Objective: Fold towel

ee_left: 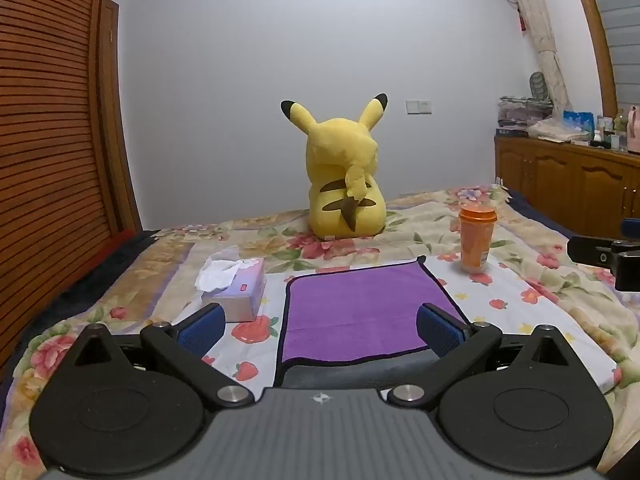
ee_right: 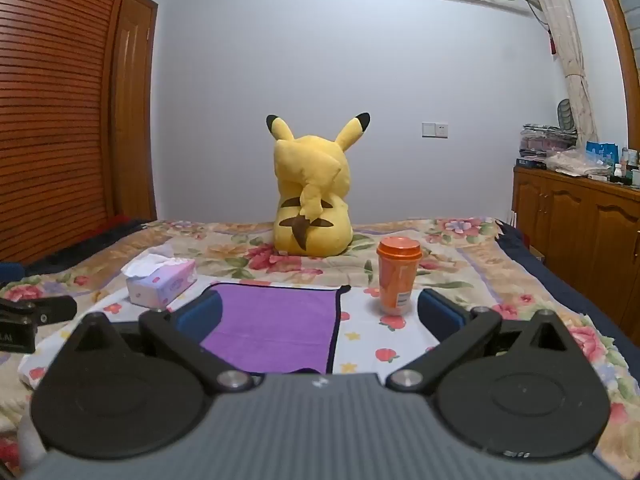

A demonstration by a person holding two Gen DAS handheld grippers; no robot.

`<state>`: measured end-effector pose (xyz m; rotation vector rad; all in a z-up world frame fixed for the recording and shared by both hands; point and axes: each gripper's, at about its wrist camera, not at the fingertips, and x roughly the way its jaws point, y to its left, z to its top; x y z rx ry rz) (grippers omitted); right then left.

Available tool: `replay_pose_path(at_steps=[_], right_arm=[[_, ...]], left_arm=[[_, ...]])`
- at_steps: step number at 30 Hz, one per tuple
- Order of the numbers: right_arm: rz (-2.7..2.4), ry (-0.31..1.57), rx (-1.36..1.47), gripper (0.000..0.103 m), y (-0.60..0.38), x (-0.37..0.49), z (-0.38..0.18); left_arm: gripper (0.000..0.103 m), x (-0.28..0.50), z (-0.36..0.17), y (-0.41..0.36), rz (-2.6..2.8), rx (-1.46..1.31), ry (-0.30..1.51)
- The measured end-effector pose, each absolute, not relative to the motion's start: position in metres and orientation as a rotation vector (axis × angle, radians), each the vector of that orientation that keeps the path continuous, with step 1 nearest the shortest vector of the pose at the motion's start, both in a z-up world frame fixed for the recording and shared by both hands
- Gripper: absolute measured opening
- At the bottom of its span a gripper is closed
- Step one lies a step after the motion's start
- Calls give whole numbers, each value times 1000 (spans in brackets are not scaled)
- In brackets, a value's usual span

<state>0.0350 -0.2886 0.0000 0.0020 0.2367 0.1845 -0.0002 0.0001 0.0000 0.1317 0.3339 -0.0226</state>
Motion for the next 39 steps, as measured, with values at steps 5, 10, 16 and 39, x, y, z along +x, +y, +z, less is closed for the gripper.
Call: replay_pose_path(at_steps=[5,10,16,39], right_arm=[[184,241,7,103,-291,35,0],[182,240,6,103,-293,36,-1],[185,240,5,103,-294,35,-1],[184,240,4,103,-294,35,-1]], left_arm=[[103,0,0,0,-24,129,331],[103,0,0,2,-23,129,329],[103,0,0,3,-23,127,326],[103,-1,-1,2,-22,127,326]])
